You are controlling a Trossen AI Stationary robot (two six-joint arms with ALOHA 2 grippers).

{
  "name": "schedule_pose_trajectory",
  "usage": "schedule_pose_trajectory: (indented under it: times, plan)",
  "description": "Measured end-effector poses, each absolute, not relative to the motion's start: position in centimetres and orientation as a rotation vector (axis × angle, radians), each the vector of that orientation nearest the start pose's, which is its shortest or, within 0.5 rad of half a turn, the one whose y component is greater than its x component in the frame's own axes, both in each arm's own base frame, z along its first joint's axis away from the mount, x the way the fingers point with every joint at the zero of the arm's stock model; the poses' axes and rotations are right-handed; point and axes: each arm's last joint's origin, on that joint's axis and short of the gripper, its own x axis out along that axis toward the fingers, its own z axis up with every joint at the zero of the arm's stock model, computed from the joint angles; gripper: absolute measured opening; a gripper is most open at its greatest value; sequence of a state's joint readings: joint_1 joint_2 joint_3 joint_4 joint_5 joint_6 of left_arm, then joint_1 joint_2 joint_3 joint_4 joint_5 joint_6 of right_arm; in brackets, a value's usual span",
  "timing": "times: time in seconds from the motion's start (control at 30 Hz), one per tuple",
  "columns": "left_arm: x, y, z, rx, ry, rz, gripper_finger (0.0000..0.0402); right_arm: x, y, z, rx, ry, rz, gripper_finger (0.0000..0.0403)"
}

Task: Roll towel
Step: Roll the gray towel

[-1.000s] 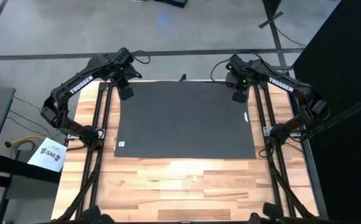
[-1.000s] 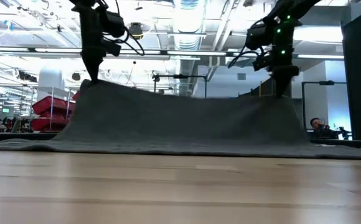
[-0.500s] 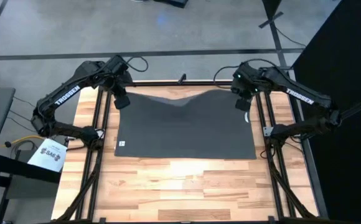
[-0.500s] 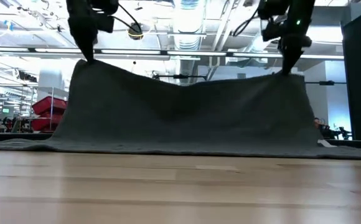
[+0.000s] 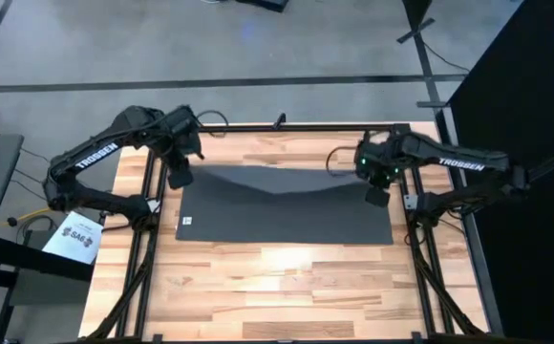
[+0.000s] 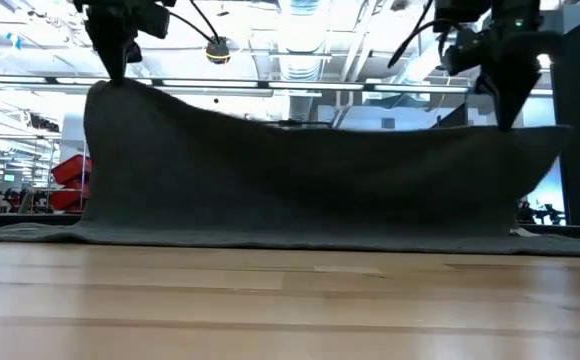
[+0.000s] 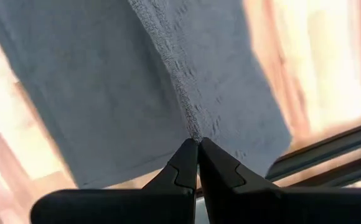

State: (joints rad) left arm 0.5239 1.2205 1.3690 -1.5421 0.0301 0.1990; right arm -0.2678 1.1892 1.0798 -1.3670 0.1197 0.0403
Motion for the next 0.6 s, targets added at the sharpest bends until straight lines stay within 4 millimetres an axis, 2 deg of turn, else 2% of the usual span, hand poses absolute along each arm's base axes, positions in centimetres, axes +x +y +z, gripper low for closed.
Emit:
schedule_pose_trajectory:
  times: [0.23, 0.5, 0.6]
  plan:
    - [16.9, 6.7, 31.1, -0.219, 1.485, 0.18, 0.0, 18.5, -1.8, 27.9, 0.168, 1.418, -0.262, 0.0]
    - [17.3, 4.6, 28.7, -0.217, 1.519, 0.157, 0.0, 18.9, 2.0, 27.6, 0.182, 1.4, -0.225, 0.0]
    - [17.1, 3.8, 27.8, -0.222, 1.545, 0.155, 0.0, 18.7, 3.4, 26.5, 0.196, 1.403, -0.222, 0.0]
